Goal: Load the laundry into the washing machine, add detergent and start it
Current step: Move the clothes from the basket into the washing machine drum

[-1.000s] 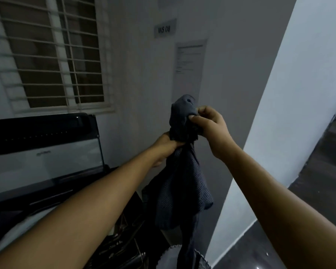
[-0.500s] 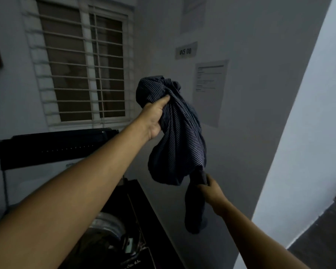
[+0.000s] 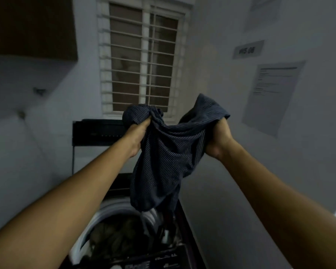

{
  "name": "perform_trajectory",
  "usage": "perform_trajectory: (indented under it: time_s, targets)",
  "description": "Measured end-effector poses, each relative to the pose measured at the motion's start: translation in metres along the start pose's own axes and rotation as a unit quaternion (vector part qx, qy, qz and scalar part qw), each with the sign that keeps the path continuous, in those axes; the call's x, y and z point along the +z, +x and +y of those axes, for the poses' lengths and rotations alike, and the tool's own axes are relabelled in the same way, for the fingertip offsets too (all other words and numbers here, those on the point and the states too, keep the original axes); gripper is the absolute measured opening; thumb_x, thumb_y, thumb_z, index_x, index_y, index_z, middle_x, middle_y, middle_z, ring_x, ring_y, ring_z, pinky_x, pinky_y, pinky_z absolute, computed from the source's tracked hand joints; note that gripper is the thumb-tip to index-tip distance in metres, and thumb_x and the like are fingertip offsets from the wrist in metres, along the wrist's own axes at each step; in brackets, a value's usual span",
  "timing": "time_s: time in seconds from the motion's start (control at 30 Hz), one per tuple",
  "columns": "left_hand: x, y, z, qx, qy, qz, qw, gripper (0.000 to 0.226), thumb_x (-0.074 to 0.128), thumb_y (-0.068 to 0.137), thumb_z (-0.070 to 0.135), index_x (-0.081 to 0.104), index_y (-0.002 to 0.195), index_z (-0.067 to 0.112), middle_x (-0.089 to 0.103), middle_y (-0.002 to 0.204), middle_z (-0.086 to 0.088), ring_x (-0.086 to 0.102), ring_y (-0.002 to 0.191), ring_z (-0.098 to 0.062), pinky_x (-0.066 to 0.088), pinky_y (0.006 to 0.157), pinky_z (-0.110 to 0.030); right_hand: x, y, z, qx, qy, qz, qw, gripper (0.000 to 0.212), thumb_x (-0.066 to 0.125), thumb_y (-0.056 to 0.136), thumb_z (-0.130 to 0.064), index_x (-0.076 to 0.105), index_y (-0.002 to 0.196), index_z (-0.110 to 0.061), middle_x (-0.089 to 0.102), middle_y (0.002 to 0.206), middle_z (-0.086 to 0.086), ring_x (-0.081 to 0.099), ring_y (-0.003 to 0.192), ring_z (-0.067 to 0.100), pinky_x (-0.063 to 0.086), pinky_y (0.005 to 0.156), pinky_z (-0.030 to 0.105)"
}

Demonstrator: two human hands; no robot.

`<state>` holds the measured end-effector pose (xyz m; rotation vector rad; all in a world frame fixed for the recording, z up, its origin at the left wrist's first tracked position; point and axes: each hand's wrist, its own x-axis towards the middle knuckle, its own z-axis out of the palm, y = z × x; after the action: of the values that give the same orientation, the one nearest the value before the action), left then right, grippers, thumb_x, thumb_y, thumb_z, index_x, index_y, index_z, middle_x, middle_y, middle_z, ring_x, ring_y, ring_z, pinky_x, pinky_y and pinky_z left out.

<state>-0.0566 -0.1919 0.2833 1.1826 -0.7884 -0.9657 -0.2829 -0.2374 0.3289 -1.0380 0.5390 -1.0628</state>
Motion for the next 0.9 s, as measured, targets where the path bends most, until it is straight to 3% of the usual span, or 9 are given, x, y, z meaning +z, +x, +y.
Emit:
perform_trajectory:
  time_s: [0.13, 0.27, 0.33, 0.43, 0.57, 0.67, 0.8, 0.83, 0.9]
  targets:
    - [-0.054, -0.015, -0.013, -0.030, 0.081, 0.021, 0.996, 0.063, 0.066, 0.079, 0.068, 0.068, 0.123, 0.023, 0.071, 0.118, 0.003, 0.064, 0.109, -0.019, 0.048, 0.103, -0.042, 0.042, 0.009, 0.042, 0.010, 0.025, -0.052, 0.998, 0.038, 0.049, 0.100, -0.037, 0.069, 0.106, -0.005, 0.069, 0.106, 0.017, 0.062, 0.100, 0.034, 0.045, 0.106, 0.052]
    - [-0.095, -0.024, -0.038, -0.108, 0.127, 0.023, 0.986, 0.053, 0.061, 0.085, 0.065, 0.070, 0.114, 0.022, 0.070, 0.118, 0.000, 0.063, 0.102, -0.018, 0.052, 0.088, -0.033, 0.063, 0.021, 0.104, 0.050, 0.018, -0.016, 0.998, 0.054, 0.047, 0.099, -0.048, 0.067, 0.126, -0.006, 0.065, 0.130, 0.018, 0.060, 0.120, 0.038, 0.048, 0.106, 0.055]
    - [-0.115, -0.024, -0.055, -0.161, 0.155, 0.011, 0.975, 0.062, 0.061, 0.086, 0.064, 0.064, 0.127, 0.018, 0.064, 0.128, 0.001, 0.061, 0.108, -0.019, 0.048, 0.084, -0.029, 0.066, 0.027, 0.141, 0.085, 0.001, 0.008, 0.996, 0.057, 0.045, 0.100, -0.053, 0.068, 0.128, -0.010, 0.066, 0.129, 0.018, 0.061, 0.119, 0.037, 0.050, 0.105, 0.054]
    - [-0.143, -0.020, -0.092, -0.215, 0.209, -0.011, 0.954, 0.073, 0.062, 0.088, 0.058, 0.048, 0.143, 0.013, 0.054, 0.139, -0.002, 0.050, 0.128, -0.024, 0.037, 0.098, -0.034, 0.059, 0.031, 0.196, 0.133, -0.025, 0.030, 0.990, 0.059, 0.043, 0.100, -0.054, 0.068, 0.126, -0.008, 0.067, 0.128, 0.018, 0.063, 0.116, 0.035, 0.052, 0.101, 0.050]
    - [-0.180, -0.015, -0.151, -0.255, 0.261, -0.048, 0.930, 0.055, 0.066, 0.092, 0.043, 0.054, 0.136, 0.012, 0.059, 0.131, -0.003, 0.059, 0.104, -0.019, 0.045, 0.094, -0.030, 0.041, 0.026, 0.258, 0.196, -0.139, 0.043, 0.970, 0.051, 0.040, 0.103, -0.050, 0.067, 0.123, -0.011, 0.072, 0.118, 0.011, 0.068, 0.108, 0.029, 0.056, 0.092, 0.040]
    - [-0.210, -0.012, -0.192, -0.297, 0.366, -0.108, 0.875, 0.058, 0.074, 0.085, 0.041, 0.059, 0.134, 0.015, 0.060, 0.135, -0.006, 0.060, 0.114, -0.024, 0.047, 0.104, -0.035, 0.012, 0.025, 0.292, 0.245, -0.354, 0.038, 0.902, 0.037, 0.050, 0.102, -0.035, 0.057, 0.129, -0.010, 0.065, 0.122, 0.013, 0.063, 0.107, 0.029, 0.056, 0.086, 0.029]
    - [-0.239, -0.004, -0.235, -0.250, 0.589, -0.110, 0.761, 0.047, 0.071, 0.082, 0.051, 0.069, 0.117, 0.020, 0.066, 0.123, -0.002, 0.063, 0.107, -0.023, 0.052, 0.093, -0.032, -0.023, 0.035, 0.317, 0.264, -0.668, -0.113, 0.686, 0.061, 0.060, 0.092, -0.020, 0.035, 0.147, -0.010, 0.055, 0.136, 0.018, 0.058, 0.117, 0.038, 0.048, 0.088, 0.038]
    - [-0.242, -0.003, -0.239, -0.222, 0.617, -0.086, 0.750, 0.042, 0.070, 0.081, 0.052, 0.070, 0.107, 0.020, 0.068, 0.117, -0.004, 0.065, 0.101, -0.024, 0.054, 0.088, -0.032, -0.025, 0.039, 0.321, 0.248, -0.697, -0.141, 0.658, 0.062, 0.061, 0.092, -0.018, 0.035, 0.147, -0.011, 0.055, 0.136, 0.020, 0.058, 0.117, 0.038, 0.048, 0.089, 0.038]
    - [-0.248, 0.000, -0.251, -0.181, 0.629, -0.068, 0.753, 0.044, 0.073, 0.078, 0.052, 0.066, 0.110, 0.022, 0.062, 0.119, -0.009, 0.062, 0.105, -0.025, 0.053, 0.089, -0.035, -0.020, 0.046, 0.329, 0.222, -0.705, -0.180, 0.649, 0.065, 0.066, 0.090, -0.023, 0.038, 0.148, -0.015, 0.054, 0.138, 0.020, 0.056, 0.122, 0.036, 0.047, 0.096, 0.037]
